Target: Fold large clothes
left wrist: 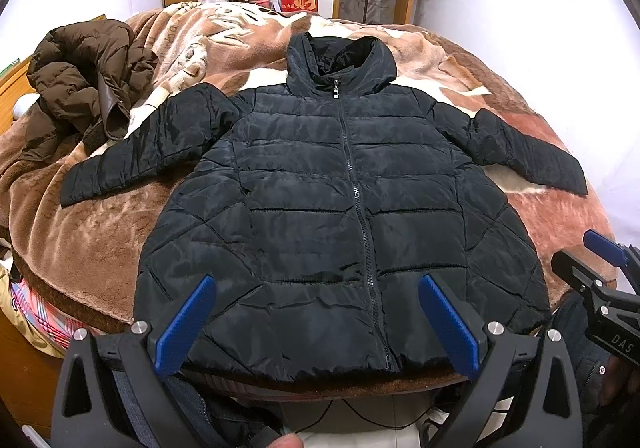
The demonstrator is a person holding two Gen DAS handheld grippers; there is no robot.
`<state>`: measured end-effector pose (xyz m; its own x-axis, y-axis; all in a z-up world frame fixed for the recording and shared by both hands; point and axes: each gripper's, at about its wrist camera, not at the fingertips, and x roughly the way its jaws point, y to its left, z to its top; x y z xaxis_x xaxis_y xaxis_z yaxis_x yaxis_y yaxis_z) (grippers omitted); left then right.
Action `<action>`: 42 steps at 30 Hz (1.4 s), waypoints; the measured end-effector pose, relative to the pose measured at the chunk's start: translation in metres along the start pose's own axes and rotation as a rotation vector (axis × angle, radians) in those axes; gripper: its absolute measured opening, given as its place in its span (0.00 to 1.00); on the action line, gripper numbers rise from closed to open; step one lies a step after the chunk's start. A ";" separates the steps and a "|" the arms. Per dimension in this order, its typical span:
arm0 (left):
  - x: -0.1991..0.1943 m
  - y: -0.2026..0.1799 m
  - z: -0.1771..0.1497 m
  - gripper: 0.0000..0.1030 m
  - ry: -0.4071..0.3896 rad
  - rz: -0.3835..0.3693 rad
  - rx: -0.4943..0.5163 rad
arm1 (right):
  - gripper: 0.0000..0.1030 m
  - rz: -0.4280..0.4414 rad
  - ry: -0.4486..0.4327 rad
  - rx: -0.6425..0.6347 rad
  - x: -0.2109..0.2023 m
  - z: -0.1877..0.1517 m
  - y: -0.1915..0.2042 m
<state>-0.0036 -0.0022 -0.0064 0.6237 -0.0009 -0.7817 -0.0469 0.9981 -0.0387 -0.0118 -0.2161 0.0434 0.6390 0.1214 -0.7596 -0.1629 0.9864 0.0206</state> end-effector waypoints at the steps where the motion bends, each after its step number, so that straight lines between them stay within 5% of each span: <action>1: 0.000 -0.001 -0.001 0.99 0.000 0.000 0.000 | 0.77 0.001 -0.001 0.001 0.000 0.000 0.000; 42: 0.001 -0.001 -0.004 0.99 0.006 -0.003 -0.005 | 0.77 -0.002 0.009 -0.001 0.004 0.000 0.004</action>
<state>-0.0065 -0.0038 -0.0093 0.6194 -0.0048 -0.7850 -0.0485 0.9978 -0.0443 -0.0102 -0.2115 0.0407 0.6323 0.1180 -0.7657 -0.1619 0.9866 0.0184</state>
